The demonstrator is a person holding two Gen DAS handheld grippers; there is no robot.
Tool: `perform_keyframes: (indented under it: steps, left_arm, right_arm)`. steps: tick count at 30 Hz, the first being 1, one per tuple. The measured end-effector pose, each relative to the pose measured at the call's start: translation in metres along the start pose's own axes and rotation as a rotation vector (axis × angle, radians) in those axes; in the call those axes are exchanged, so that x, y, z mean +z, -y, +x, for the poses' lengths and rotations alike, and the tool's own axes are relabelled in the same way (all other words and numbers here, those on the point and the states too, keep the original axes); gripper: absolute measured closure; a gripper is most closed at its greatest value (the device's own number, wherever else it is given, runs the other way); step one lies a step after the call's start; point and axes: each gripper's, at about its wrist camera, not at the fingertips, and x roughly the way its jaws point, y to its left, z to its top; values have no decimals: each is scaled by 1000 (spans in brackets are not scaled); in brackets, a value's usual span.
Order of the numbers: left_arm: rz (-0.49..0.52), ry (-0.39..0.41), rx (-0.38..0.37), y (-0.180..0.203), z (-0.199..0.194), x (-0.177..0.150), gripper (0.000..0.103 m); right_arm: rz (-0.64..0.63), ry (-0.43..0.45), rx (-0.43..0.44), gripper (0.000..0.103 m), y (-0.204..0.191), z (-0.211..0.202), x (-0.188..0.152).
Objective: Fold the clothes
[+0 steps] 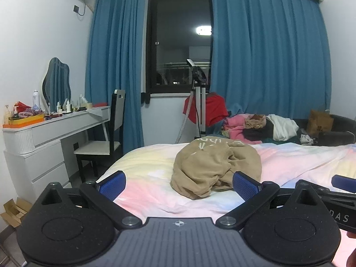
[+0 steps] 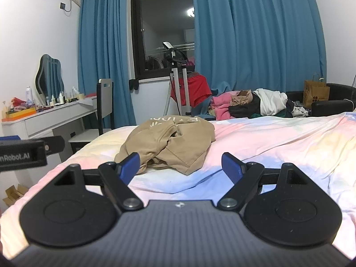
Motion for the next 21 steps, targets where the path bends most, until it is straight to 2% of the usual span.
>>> perform_keyframes:
  steps: [6,9,21]
  left_arm:
    - [10,15,8,0,-5,0,0]
    - [11,-17,12,1,5,2,0]
    - [26,-8,24,-1,1,-5,0]
  right_arm:
    - [15,0,-2,21,2,-2,1]
    - [14,2,-4,21,2,2,1]
    - [7,1,-2,21,-1,0,-2]
